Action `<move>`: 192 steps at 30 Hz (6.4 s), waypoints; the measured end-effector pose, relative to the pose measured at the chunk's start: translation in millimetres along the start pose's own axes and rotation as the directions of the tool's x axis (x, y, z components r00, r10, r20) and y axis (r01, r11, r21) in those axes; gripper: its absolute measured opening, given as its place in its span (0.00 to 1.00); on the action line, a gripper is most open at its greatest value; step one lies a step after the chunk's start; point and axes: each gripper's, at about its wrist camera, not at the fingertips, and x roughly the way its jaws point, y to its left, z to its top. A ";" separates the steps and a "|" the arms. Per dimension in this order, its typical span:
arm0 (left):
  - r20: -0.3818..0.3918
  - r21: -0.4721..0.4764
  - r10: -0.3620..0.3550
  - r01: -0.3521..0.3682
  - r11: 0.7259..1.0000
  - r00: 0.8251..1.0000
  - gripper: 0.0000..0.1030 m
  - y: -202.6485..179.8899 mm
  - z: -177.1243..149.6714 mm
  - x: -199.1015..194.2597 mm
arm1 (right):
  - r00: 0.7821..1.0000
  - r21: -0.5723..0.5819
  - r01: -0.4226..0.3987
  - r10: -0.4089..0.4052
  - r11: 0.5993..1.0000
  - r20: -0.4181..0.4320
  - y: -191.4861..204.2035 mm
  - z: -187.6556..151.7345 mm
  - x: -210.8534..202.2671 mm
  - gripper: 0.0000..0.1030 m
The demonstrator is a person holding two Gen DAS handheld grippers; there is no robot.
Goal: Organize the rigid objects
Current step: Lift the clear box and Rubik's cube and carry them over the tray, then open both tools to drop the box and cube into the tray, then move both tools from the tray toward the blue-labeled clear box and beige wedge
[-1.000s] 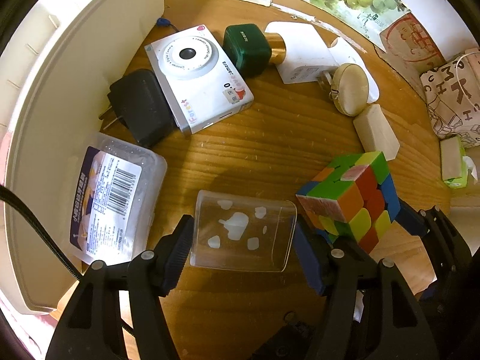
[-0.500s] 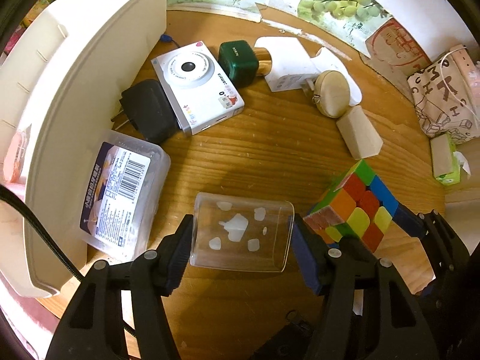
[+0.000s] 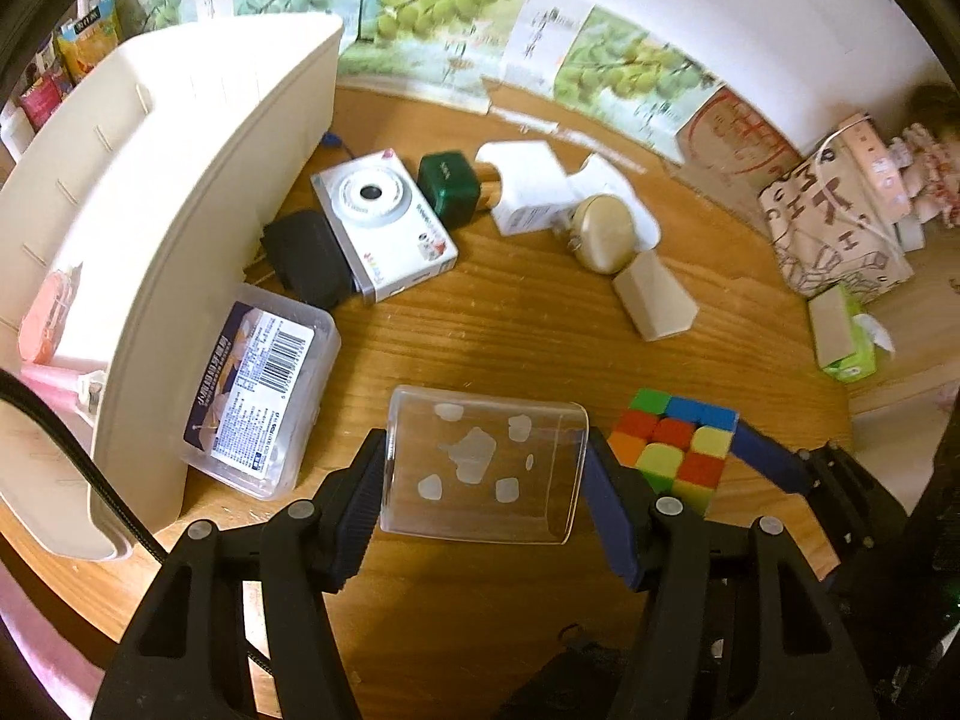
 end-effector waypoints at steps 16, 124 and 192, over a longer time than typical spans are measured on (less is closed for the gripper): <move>0.318 0.034 -0.158 0.155 0.987 0.935 0.64 7.9 -5.3 -64.1 | 0.999 -0.024 0.018 -0.017 1.000 0.049 16.9 -2.8 -16.5 0.58; 0.292 0.108 0.056 -0.091 0.990 0.955 0.78 238.6 56.9 -115.1 | 0.887 0.119 0.034 -0.085 0.992 0.453 227.8 97.4 3.7 0.68; 0.284 -0.243 0.028 0.044 0.969 0.959 0.83 67.6 -40.4 -69.4 | 0.970 -0.168 0.094 -0.052 0.981 0.239 62.1 8.3 -58.8 0.78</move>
